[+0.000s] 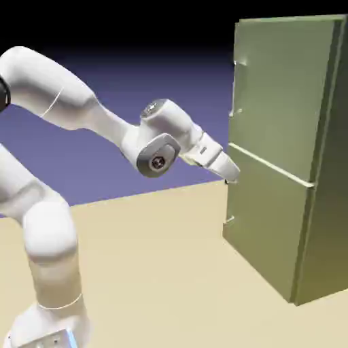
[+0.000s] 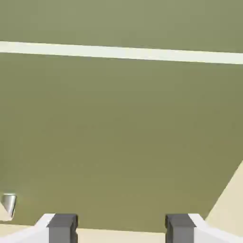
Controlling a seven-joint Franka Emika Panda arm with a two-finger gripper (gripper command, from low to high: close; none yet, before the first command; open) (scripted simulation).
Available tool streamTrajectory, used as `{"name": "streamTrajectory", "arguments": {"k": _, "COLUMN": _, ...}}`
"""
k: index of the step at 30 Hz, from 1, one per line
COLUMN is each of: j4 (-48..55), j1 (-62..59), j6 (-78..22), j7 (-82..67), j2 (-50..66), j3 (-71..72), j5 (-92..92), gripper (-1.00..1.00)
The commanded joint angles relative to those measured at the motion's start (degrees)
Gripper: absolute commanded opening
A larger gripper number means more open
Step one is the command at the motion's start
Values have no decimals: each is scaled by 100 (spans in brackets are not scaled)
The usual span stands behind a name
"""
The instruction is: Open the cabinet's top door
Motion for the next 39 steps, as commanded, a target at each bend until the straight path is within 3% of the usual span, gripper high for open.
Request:
{"name": "streamTrajectory", "arguments": {"k": 1, "j4": 76, "j1": -109, "j6": 6, "j7": 168, "j2": -44, "j3": 124, "j5": 250, "gripper": 0}}
{"name": "streamTrajectory", "arguments": {"k": 39, "j4": 2945, "j1": -4259, "j6": 242, "j7": 6561, "j2": -1707, "j3": 4816, "j5": 9720, "gripper": 0}}
